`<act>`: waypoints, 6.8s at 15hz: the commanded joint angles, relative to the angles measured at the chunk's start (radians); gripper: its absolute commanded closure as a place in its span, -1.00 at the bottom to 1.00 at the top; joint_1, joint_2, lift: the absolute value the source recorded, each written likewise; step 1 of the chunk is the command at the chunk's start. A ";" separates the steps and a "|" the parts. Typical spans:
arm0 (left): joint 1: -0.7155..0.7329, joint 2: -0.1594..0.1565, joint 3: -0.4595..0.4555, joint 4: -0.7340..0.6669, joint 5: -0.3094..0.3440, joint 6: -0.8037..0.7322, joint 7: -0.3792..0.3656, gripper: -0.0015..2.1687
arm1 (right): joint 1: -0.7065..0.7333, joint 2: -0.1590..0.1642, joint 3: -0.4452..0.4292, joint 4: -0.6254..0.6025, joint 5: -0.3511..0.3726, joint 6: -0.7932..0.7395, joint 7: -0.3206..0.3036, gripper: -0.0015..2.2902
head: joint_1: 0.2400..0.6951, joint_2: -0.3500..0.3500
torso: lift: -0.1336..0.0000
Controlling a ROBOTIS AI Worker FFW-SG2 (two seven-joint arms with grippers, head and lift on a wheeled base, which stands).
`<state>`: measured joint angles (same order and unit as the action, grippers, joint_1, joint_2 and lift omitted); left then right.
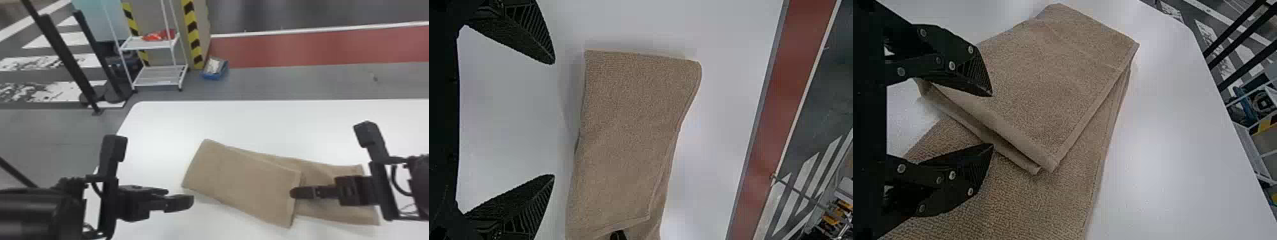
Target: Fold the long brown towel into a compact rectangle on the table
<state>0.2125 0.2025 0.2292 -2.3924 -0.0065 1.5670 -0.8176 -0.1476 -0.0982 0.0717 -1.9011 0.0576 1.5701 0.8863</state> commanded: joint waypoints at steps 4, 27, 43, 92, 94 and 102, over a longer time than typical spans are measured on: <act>0.002 0.000 0.002 0.004 0.002 0.004 0.000 -0.93 | 0.002 -0.006 0.017 -0.024 0.008 0.002 0.002 -0.58 | 1.00 0.55 | -0.86; 0.013 0.000 0.021 0.019 0.008 0.004 0.000 -0.93 | -0.044 0.006 0.076 0.070 0.070 0.002 -0.014 -0.18 | 1.00 0.63 | -0.86; 0.024 0.003 0.025 0.013 0.017 0.004 0.000 -0.93 | -0.032 -0.052 -0.107 0.004 0.059 0.002 0.011 -0.10 | 1.00 0.33 | -0.86; 0.027 0.011 0.030 0.025 0.019 0.004 0.002 -0.93 | -0.015 -0.041 -0.038 -0.013 0.073 0.002 -0.015 -0.52 | 1.00 0.39 | -0.86; 0.028 0.011 0.032 0.025 0.019 0.004 0.002 -0.93 | -0.023 -0.041 -0.026 0.002 0.074 0.002 -0.015 -0.51 | 1.00 0.39 | -0.86; 0.033 0.011 0.036 0.027 0.020 0.004 0.002 -0.93 | 0.000 -0.044 -0.044 -0.021 0.077 0.002 0.008 -0.43 | 1.00 0.42 | -0.86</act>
<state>0.2452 0.2132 0.2642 -2.3665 0.0138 1.5670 -0.8160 -0.1571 -0.1406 0.0369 -1.9076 0.1345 1.5701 0.8920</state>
